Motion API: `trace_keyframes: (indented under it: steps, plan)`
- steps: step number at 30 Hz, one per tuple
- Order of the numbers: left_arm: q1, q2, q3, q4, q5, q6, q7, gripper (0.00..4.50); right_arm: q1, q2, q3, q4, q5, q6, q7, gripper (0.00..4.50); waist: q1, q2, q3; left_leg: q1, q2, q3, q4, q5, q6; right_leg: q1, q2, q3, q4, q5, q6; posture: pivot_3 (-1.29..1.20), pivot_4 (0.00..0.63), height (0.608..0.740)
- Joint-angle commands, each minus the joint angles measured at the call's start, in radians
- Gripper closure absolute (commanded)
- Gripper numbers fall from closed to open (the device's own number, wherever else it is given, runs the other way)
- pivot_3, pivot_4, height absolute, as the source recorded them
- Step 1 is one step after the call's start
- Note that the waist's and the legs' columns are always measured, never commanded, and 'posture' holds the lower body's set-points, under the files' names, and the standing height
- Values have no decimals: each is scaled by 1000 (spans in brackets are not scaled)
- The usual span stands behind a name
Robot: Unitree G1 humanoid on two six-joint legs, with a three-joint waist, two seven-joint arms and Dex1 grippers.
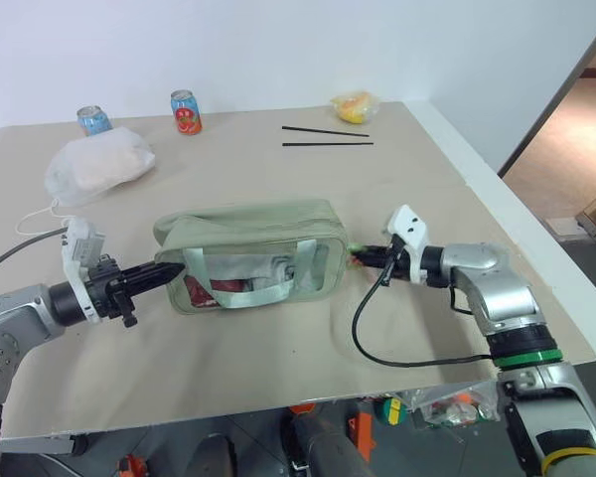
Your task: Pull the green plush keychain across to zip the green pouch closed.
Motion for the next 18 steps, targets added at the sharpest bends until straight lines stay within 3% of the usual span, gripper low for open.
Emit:
trace_keyframes:
  steps: [1, 4, 6, 7, 9, 13, 18]
  plan:
    - [-16, -12, 14, 16, -26, 42, 36, 4500, -8, 0, -51, -115, 127, 141, 37, 2925, 0, 0, 0, 0, 0, 0, 0, 0, 0, 0, 0, 0, 0, 0, 0, 0, 150, 740]
    - [-19, -15, 14, 8, -32, 49, 51, 4500, -23, -23, -93, -103, 156, 179, 35, 1781, 0, 0, 0, 0, 0, 0, 1, 0, 0, 0, 0, 0, 0, 0, 0, 0, 150, 740]
    - [-20, -19, 16, 2, -34, 48, 65, 3750, -43, -43, -133, -66, 162, 180, 20, 1128, 0, 0, 0, 0, -1, 0, 1, 0, 0, 0, 0, 0, 0, 0, 0, 0, 150, 740]
    - [-24, -22, 22, 1, -48, 57, 72, 3603, -57, -55, -155, -42, 166, 183, 12, 901, 0, 0, 0, 0, -1, 0, 1, 0, 0, 0, 0, 0, 0, 0, 0, 0, 150, 740]
    - [-27, -23, 38, -14, -71, 70, 77, 2788, -74, -89, -195, -2, 185, 200, 20, 84, 0, 0, 0, -1, -2, 0, 1, 0, 0, 0, 0, 0, 0, 0, 0, 0, 150, 740]
    - [-3, -12, 77, -68, -85, 69, 98, 1464, -68, -172, -275, 49, 257, 239, 101, 0, 2, 0, 0, -2, -2, 0, 0, 0, 0, 0, 0, 0, -2, 0, 0, 0, 150, 740]
    - [95, 36, 193, -71, -97, 86, 84, 1464, -42, -243, -316, 88, 249, 206, 125, 0, -10, 0, 0, -1, -1, 1, 0, -2, 2, 0, 0, 1, -2, -1, -1, 0, 150, 740]
